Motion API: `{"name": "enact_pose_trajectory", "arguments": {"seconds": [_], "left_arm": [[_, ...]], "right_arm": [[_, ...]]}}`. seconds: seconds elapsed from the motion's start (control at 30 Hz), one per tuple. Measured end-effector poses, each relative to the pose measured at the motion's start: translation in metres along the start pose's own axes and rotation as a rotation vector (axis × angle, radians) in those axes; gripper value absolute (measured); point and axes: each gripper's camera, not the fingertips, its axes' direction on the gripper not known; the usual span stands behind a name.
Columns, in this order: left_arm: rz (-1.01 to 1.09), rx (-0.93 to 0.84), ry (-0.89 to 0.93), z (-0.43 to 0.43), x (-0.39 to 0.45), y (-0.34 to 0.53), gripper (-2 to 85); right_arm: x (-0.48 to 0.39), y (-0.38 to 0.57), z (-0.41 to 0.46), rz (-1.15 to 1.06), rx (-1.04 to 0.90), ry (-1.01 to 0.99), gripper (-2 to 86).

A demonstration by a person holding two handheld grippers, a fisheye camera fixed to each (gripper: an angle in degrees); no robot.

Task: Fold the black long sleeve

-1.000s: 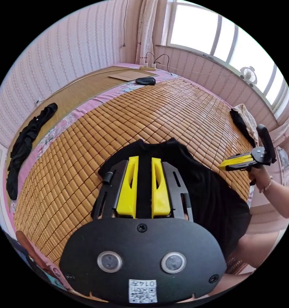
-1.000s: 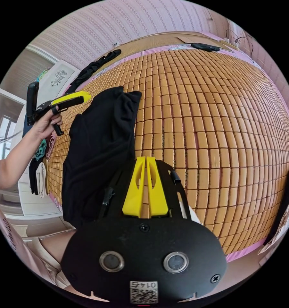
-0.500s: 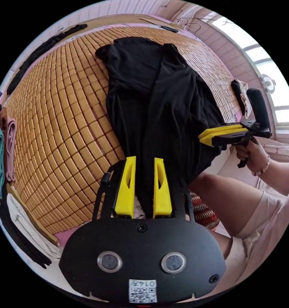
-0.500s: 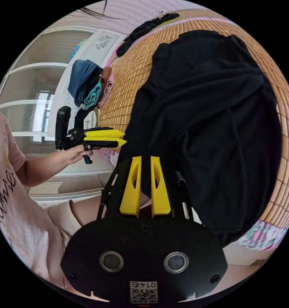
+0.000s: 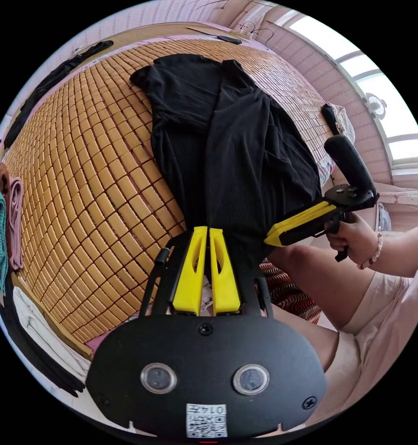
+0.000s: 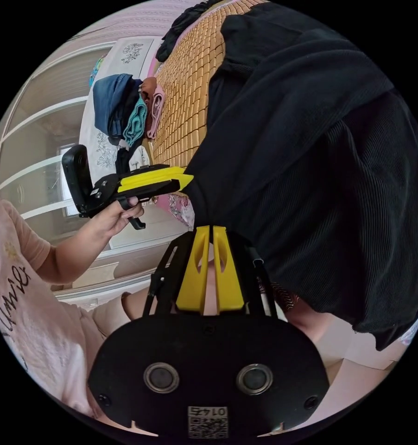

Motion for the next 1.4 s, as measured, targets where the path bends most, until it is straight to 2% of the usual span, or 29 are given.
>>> {"name": "enact_pose_trajectory", "arguments": {"seconds": [0.1, 0.23, 0.4, 0.5, 0.6, 0.67, 0.77, 0.93, 1.0, 1.07, 1.17, 1.3, 1.4], "left_arm": [[-0.003, 0.001, 0.0, -0.002, -0.005, 0.001, -0.9], [-0.015, -0.028, -0.096, 0.013, -0.013, 0.001, -0.5], [-0.093, -0.062, -0.007, 0.023, -0.027, 0.008, 3.3], [-0.086, -0.046, 0.005, 0.009, -0.031, 0.016, 4.9], [-0.065, 0.018, -0.064, -0.014, -0.04, 0.009, 5.1], [-0.052, 0.138, -0.106, -0.031, -0.055, -0.014, 5.3], [-0.052, 0.277, -0.116, -0.042, -0.078, -0.066, 6.0], [-0.158, 0.452, -0.011, -0.04, -0.13, -0.153, 9.2], [-0.194, 0.43, 0.023, -0.034, -0.144, -0.183, 10.1], [-0.172, 0.377, -0.026, -0.024, -0.146, -0.216, 10.2], [-0.199, 0.256, -0.008, 0.001, -0.155, -0.238, 6.7], [-0.168, 0.176, 0.069, 0.006, -0.168, -0.251, 0.3], [-0.21, 0.218, 0.076, -0.004, -0.184, -0.251, -0.7]], "right_arm": [[-0.007, -0.003, 0.003, -0.003, -0.035, 0.023, 0.1], [0.0, -0.004, 0.028, 0.02, -0.133, 0.087, -0.1], [0.001, 0.005, 0.011, -0.031, -0.117, 0.125, 0.0], [-0.003, 0.004, -0.034, -0.127, -0.008, 0.259, 0.6], [-0.002, -0.01, -0.098, -0.202, 0.198, 0.458, 2.3], [0.006, -0.031, -0.141, -0.214, 0.359, 0.632, 8.0], [0.025, -0.069, -0.178, -0.161, 0.459, 0.711, 13.4], [0.062, -0.115, -0.211, -0.07, 0.524, 0.679, 13.9], [0.074, -0.127, -0.215, -0.05, 0.497, 0.66, 13.7], [0.091, -0.139, -0.21, -0.01, 0.396, 0.637, 11.2], [0.1, -0.135, -0.215, -0.021, 0.392, 0.572, 5.0], [0.115, -0.126, -0.236, -0.005, 0.434, 0.418, 2.4], [0.116, -0.119, -0.256, -0.014, 0.482, 0.42, 1.6]]}}
